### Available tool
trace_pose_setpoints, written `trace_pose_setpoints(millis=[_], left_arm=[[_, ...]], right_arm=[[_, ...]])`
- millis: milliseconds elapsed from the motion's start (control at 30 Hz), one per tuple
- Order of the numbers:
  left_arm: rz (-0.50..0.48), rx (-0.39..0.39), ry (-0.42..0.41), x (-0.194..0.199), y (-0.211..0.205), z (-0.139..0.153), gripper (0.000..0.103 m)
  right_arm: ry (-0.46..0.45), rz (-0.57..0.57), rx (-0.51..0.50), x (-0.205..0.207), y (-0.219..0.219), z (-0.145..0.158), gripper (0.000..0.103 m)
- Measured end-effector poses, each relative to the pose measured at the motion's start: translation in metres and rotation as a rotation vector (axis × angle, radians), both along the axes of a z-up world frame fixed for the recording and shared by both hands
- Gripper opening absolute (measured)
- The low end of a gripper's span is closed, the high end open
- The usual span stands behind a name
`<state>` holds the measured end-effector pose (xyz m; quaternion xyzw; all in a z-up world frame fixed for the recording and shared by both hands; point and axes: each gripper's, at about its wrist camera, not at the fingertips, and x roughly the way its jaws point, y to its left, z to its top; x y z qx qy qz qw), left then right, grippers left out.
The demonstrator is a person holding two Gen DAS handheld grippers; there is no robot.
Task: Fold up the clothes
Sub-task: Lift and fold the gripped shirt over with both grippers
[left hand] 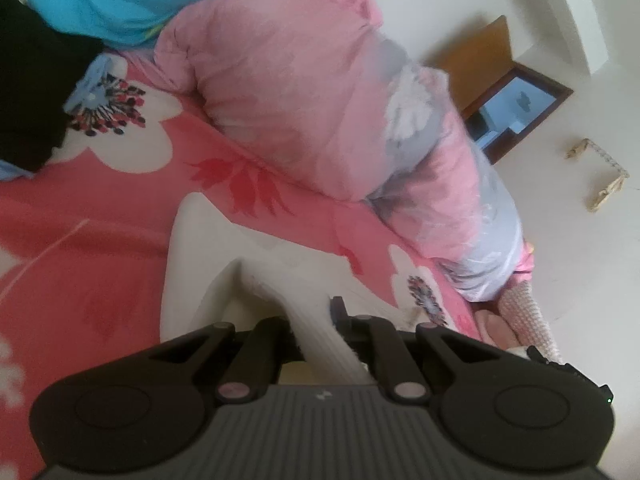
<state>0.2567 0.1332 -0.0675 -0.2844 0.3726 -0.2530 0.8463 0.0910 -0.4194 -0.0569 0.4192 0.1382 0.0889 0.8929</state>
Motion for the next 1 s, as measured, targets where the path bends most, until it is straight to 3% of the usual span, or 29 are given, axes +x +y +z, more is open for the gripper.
trace_pose_setpoints(millis=[167,333,400,500,567,667,900,1000], left_arm=[[-0.004,0.004,0.054,0.037,-0.006,-0.025,0.008],[-0.036,-0.066,0.106,0.054,0.002,-0.042,0.011],[-0.043,-0.112,0.131,0.057,0.006,-0.047,0.015],[-0.043,-0.228,0.168,0.06,0.014,-0.053,0.03],[-0.039,-0.316,0.18,0.061,0.018,-0.056,0.044],[-0.025,-0.421,0.198,0.062,0.023,-0.06,0.054],[0.016,-0.59,0.251,0.065,0.035,-0.074,0.056],[0.02,-0.637,0.255,0.066,0.036,-0.078,0.06]], right_arm=[[0.065,-0.012,0.04,0.037,-0.014,-0.035,0.004],[0.133,-0.015,0.115,0.059,-0.025,-0.068,0.006],[0.161,-0.008,0.168,0.064,-0.031,-0.08,0.007],[0.178,0.0,0.246,0.066,-0.037,-0.093,0.007],[0.177,0.002,0.284,0.067,-0.039,-0.098,0.012],[0.157,0.003,0.33,0.066,-0.041,-0.103,0.023],[0.109,0.006,0.444,0.061,-0.051,-0.115,0.031],[0.077,0.013,0.478,0.06,-0.054,-0.117,0.04]])
